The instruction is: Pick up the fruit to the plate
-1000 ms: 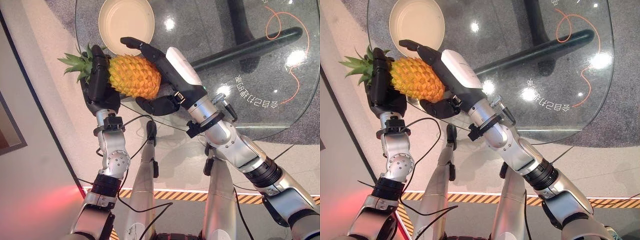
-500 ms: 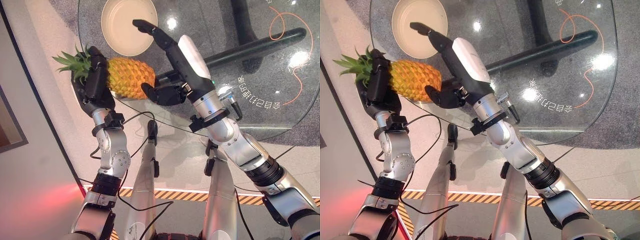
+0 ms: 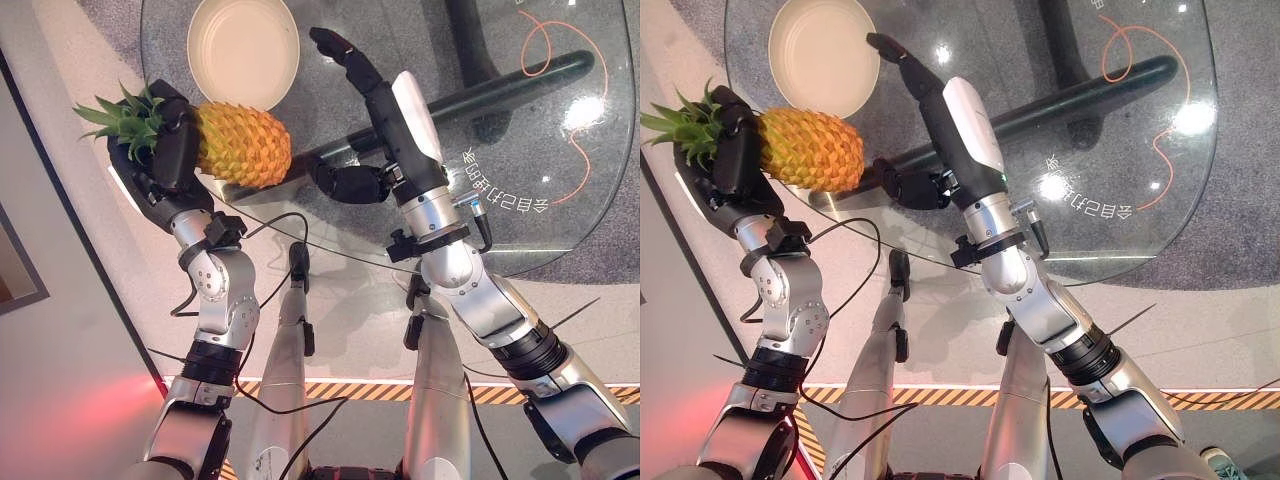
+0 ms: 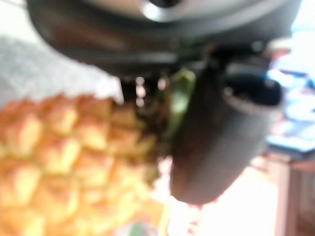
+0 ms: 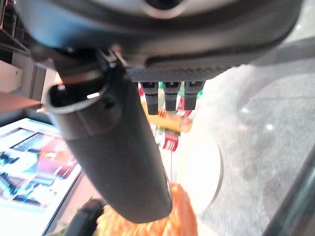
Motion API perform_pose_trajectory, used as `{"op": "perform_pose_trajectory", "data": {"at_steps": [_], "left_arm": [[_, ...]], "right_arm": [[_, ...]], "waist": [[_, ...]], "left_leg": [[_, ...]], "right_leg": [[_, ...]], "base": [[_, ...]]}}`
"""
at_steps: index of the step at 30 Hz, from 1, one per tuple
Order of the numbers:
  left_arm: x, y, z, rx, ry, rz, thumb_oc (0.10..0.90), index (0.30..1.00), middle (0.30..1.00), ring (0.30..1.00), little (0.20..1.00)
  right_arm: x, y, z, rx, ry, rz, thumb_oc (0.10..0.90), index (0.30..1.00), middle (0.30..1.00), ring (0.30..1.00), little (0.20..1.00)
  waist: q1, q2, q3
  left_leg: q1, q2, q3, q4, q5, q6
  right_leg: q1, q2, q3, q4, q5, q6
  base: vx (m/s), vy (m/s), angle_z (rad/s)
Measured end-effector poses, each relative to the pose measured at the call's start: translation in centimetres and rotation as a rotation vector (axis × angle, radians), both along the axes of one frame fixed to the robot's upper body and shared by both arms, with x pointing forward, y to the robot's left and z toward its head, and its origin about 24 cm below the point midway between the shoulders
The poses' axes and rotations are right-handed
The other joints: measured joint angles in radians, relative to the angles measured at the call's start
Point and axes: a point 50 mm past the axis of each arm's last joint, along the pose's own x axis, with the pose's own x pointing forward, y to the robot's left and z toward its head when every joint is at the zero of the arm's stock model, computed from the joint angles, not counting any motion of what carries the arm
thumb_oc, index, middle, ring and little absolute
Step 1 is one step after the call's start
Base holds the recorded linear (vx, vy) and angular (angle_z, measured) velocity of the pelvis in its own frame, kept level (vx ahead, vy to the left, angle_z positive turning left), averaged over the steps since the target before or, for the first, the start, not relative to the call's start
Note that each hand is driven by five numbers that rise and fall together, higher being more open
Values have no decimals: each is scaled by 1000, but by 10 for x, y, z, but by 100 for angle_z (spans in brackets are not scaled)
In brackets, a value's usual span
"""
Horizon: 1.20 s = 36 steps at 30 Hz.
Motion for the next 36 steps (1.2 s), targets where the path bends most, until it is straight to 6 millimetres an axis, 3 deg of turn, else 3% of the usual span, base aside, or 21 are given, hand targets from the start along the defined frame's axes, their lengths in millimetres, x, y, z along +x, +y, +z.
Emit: {"op": "perform_pose_trajectory", "data": {"at_steps": [4, 9, 16, 24, 36], "left_arm": [[-2, 1, 8, 29, -39, 45, 100, 300, 300, 300, 200], [-3, 4, 19, 57, -89, 113, 100, 300, 300, 300, 200], [-2, 22, 18, 113, -59, 268, 100, 300, 300, 300, 200], [5, 36, 19, 107, -22, 393, 100, 300, 300, 300, 200], [17, 65, 55, 125, -45, 591, 100, 300, 300, 300, 200]], "right_arm": [[9, -19, -9, 81, 39, -93, 800, 900, 900, 900, 900], [21, -55, -36, 172, 114, -287, 800, 900, 900, 900, 900], [22, -96, -64, 275, 130, -510, 800, 900, 900, 900, 900], [28, -144, -92, 397, 202, -764, 800, 900, 900, 900, 900], [28, -187, -143, 667, 420, -957, 800, 900, 900, 900, 900]], "waist": [[-9, -1, 0], [-17, -2, 0], [-62, -11, 1], [-66, -18, 1], [-88, -34, 5]], "left_leg": [[2, 0, 3, 1, 0, 0], [3, 3, 10, 1, 0, 0], [9, 11, 20, 1, 0, 0], [21, 23, 34, -2, -7, 4], [17, 32, 38, -19, -1, -5]], "right_leg": [[0, 1, 4, -1, 2, -1], [0, 4, 7, -5, 5, 0], [4, 13, 16, -18, 16, 0], [7, 28, 32, -30, 25, -1], [5, 38, 29, -56, 34, -1]], "base": [[-10, 66, -2], [-4, 43, -2], [-4, 22, -5], [-9, 4, -7], [-2, -1, -1]]}}
